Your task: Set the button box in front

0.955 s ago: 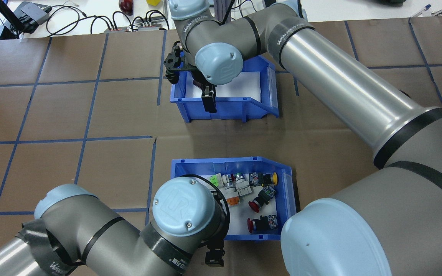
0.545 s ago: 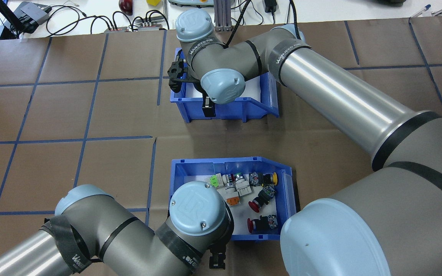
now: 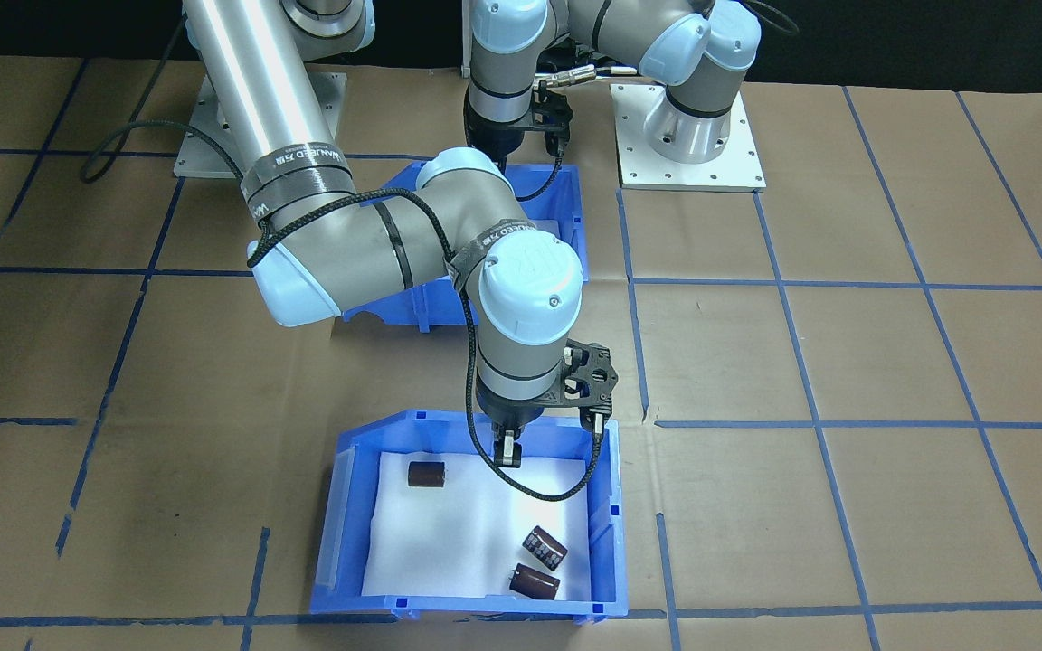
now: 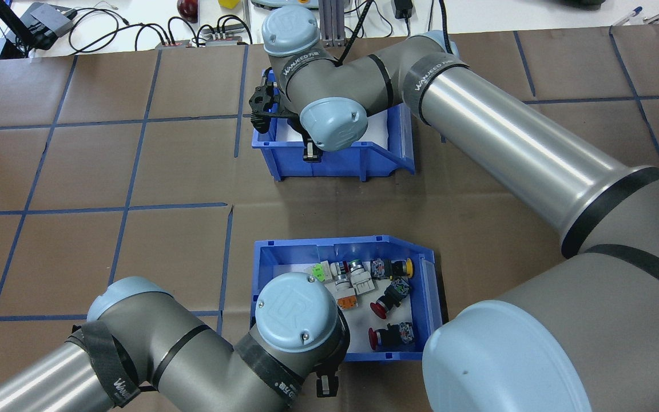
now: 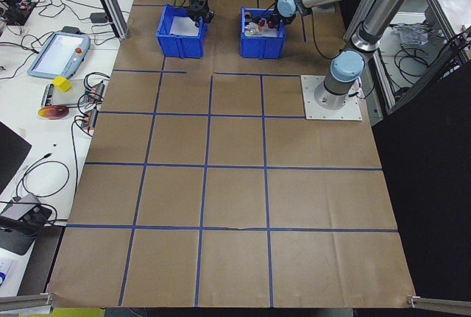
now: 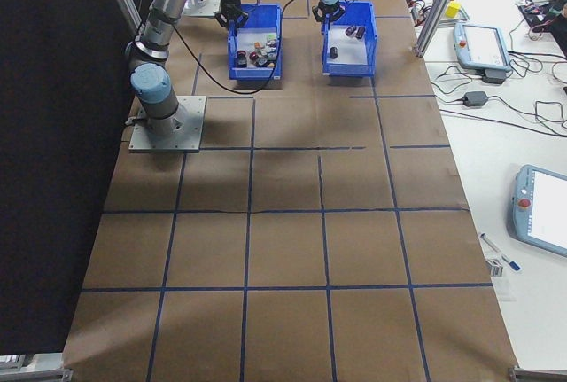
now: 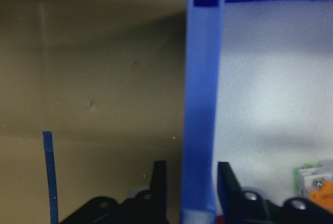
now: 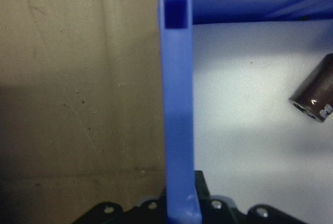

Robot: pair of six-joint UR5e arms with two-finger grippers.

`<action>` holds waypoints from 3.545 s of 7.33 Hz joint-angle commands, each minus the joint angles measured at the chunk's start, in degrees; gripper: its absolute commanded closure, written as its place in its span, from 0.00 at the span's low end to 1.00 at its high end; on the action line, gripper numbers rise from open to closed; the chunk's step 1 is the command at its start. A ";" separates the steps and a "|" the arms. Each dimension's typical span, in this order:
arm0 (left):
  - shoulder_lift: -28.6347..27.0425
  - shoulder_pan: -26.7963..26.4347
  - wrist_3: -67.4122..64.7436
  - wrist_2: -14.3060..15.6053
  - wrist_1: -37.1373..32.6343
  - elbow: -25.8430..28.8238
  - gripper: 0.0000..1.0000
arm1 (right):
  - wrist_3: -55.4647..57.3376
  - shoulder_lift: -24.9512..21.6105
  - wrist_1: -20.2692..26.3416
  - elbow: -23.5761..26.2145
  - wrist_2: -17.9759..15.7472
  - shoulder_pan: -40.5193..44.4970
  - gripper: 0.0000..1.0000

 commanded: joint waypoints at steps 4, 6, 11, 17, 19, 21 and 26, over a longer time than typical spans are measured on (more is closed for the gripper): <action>2.84 1.54 6.94 6.34 1.50 0.06 1.00 | -5.20 -8.90 5.84 0.79 -0.10 -9.35 0.93; 5.12 10.03 16.31 8.95 1.60 0.93 1.00 | -13.21 -12.41 6.38 2.81 -0.19 -17.00 0.93; -9.92 27.91 29.99 -3.71 1.95 18.89 1.00 | -32.98 -22.52 6.38 15.09 0.16 -34.40 0.93; -31.69 21.17 25.89 -2.57 0.63 42.59 1.00 | -46.47 -27.37 4.45 27.42 1.13 -42.87 0.93; -33.27 19.31 25.60 -2.48 1.16 42.78 1.00 | -45.94 -27.72 4.36 28.13 1.04 -42.70 0.93; -34.07 18.43 23.94 -2.57 1.34 43.04 1.00 | -45.68 -28.51 4.36 28.92 0.95 -42.61 0.93; -35.12 17.90 22.88 -3.19 1.08 42.95 0.99 | -44.36 -33.69 4.36 33.22 1.04 -42.35 0.92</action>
